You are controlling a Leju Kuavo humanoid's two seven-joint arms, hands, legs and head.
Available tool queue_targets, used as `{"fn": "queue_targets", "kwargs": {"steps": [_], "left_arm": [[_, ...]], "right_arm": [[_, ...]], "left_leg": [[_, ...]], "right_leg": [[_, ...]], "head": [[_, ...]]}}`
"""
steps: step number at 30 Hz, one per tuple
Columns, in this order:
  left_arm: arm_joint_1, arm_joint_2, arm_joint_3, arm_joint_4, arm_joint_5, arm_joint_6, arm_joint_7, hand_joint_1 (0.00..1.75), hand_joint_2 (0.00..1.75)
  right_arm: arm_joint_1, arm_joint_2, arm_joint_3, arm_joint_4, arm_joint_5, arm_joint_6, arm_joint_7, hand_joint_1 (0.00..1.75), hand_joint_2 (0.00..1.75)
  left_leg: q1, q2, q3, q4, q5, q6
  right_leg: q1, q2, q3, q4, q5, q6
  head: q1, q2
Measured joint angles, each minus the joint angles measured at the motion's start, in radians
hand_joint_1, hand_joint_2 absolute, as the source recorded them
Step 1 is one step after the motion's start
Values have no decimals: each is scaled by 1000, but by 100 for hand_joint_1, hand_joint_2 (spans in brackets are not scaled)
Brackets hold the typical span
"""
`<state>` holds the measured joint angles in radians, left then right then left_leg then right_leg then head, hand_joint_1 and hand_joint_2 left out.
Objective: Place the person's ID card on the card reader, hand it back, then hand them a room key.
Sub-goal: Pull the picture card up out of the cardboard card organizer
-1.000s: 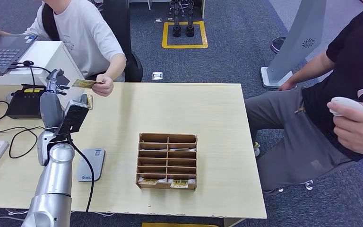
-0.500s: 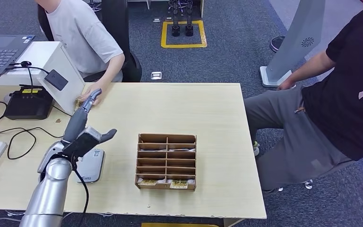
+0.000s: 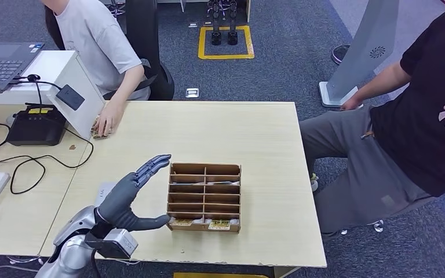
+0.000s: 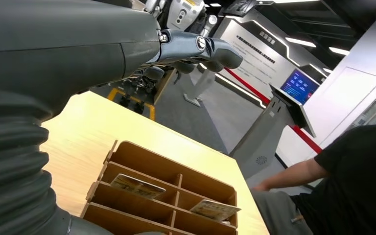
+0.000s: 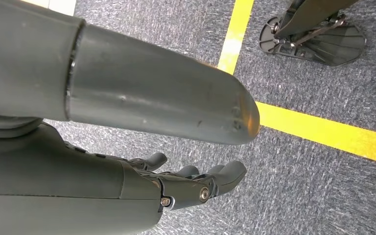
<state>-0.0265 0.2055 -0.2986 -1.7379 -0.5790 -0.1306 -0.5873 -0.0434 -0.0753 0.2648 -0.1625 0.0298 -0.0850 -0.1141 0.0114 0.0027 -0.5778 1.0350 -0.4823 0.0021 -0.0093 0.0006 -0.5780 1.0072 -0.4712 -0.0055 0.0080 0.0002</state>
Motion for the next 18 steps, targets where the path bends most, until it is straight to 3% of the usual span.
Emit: {"fn": "queue_targets", "kwargs": {"steps": [5, 8, 14, 18], "left_arm": [[17, 21, -18, -28, 58, -36, -8, 0, 175], [30, 40, -33, -42, 0, -21, 6, 0, 175], [31, 63, -131, -37, -439, 208, 157, 0, 175], [21, 71, -196, -9, -540, 284, 229, 0, 175]], "right_arm": [[0, -3, -2, 0, 0, -5, 0, 0, 0], [1, -6, -6, 1, -1, -6, 5, 0, 0], [1, -7, -18, 1, -7, -14, 14, 0, 0], [1, -7, -20, 1, -7, -21, 18, 0, 0]], "left_leg": [[0, 0, 0, 0, 0, 0], [0, 0, 0, 0, 0, 0], [0, 0, 0, 0, 0, 0], [0, 0, 0, 0, 0, 0]], "right_leg": [[0, 0, 0, 0, 0, 0], [0, 0, 0, 0, 0, 0], [0, 0, 0, 0, 0, 0], [0, 0, 0, 0, 0, 0]], "head": [[0, 0], [0, 0], [0, 0], [0, 0]]}}
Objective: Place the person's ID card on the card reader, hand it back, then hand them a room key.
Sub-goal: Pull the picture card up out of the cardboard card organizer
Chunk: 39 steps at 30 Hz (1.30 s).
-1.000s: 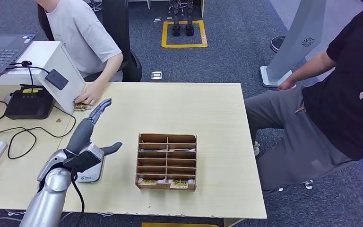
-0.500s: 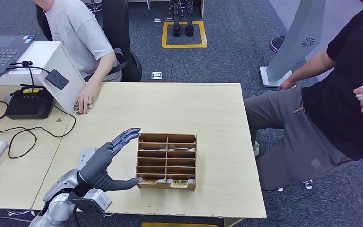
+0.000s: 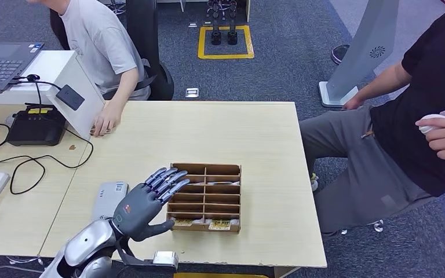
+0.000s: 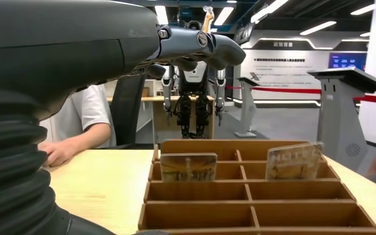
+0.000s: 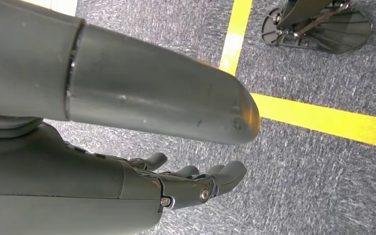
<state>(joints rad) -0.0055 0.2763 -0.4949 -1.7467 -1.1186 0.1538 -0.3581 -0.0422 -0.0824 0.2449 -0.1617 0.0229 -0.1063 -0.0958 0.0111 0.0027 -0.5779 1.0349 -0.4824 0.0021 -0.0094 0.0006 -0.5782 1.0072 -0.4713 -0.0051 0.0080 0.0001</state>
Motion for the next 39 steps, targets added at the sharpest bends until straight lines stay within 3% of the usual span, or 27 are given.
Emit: {"fn": "queue_targets", "kwargs": {"steps": [19, 39], "left_arm": [[-5, 11, -55, 82, -121, 60, 103, 0, 175], [2, 59, -43, 78, -42, 13, 37, 0, 175]], "right_arm": [[0, 0, -4, 0, 1, -2, 1, 0, 0], [0, 0, -13, 0, 7, -2, 3, 0, 0]], "left_leg": [[0, 0, 0, 0, 0, 0], [0, 0, 0, 0, 0, 0]], "right_leg": [[0, 0, 0, 0, 0, 0], [0, 0, 0, 0, 0, 0]], "head": [[0, 0], [0, 0]]}}
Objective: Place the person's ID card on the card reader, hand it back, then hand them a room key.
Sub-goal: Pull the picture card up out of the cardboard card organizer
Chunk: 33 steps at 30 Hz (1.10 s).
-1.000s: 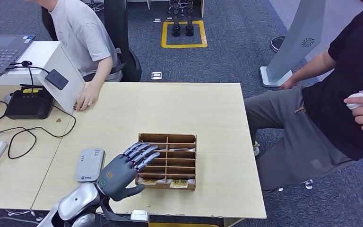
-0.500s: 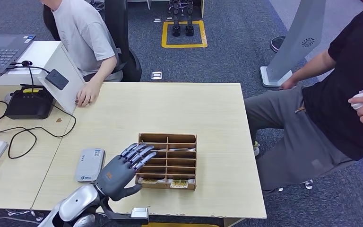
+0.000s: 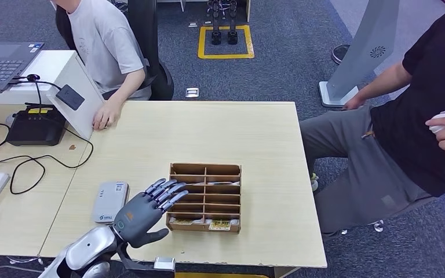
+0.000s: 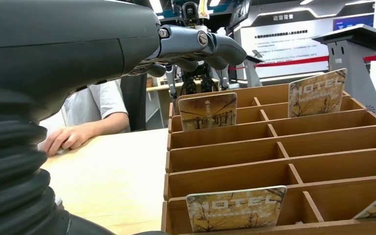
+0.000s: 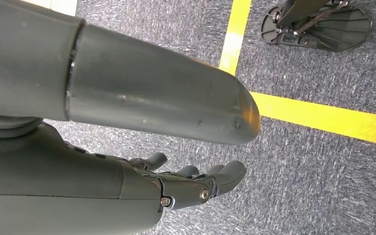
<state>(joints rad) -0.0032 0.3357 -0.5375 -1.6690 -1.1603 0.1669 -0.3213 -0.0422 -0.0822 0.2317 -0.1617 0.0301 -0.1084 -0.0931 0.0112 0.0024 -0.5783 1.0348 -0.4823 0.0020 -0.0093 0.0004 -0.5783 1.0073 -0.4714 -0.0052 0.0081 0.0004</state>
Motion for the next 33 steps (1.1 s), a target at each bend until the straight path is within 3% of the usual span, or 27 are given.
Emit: {"fn": "queue_targets", "kwargs": {"steps": [33], "left_arm": [[7, 24, -44, 26, 6, -45, 26, 0, 175]], "right_arm": [[-1, 0, -16, 0, 4, 0, -4, 0, 0]], "left_leg": [[0, 0, 0, 0, 0, 0]], "right_leg": [[0, 0, 0, 0, 0, 0]], "head": [[0, 0]]}}
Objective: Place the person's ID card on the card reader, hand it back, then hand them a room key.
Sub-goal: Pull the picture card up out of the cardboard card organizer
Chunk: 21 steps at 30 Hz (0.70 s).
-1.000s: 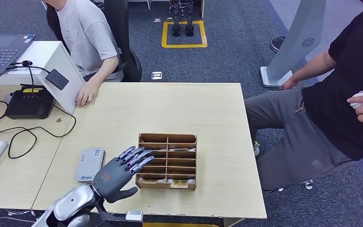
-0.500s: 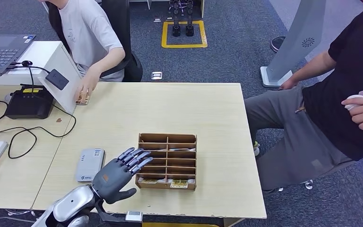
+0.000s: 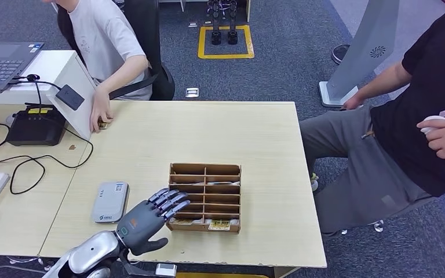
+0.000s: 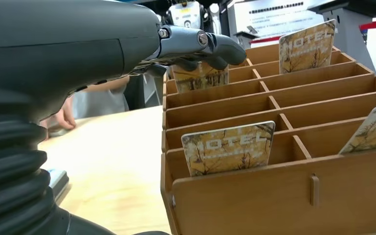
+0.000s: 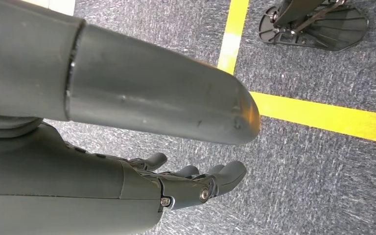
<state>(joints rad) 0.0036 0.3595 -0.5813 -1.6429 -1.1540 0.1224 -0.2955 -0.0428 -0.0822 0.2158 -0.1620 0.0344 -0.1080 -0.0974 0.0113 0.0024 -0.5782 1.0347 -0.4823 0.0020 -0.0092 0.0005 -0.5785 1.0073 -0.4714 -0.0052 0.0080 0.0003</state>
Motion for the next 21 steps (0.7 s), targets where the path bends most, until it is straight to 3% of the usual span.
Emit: {"fn": "queue_targets", "kwargs": {"steps": [21], "left_arm": [[-8, 1, -29, 28, 12, -8, -6, 0, 175]], "right_arm": [[-1, 0, -2, 0, 2, 0, -8, 0, 0]], "left_leg": [[0, 0, 0, 0, 0, 0]], "right_leg": [[0, 0, 0, 0, 0, 0]], "head": [[0, 0]]}}
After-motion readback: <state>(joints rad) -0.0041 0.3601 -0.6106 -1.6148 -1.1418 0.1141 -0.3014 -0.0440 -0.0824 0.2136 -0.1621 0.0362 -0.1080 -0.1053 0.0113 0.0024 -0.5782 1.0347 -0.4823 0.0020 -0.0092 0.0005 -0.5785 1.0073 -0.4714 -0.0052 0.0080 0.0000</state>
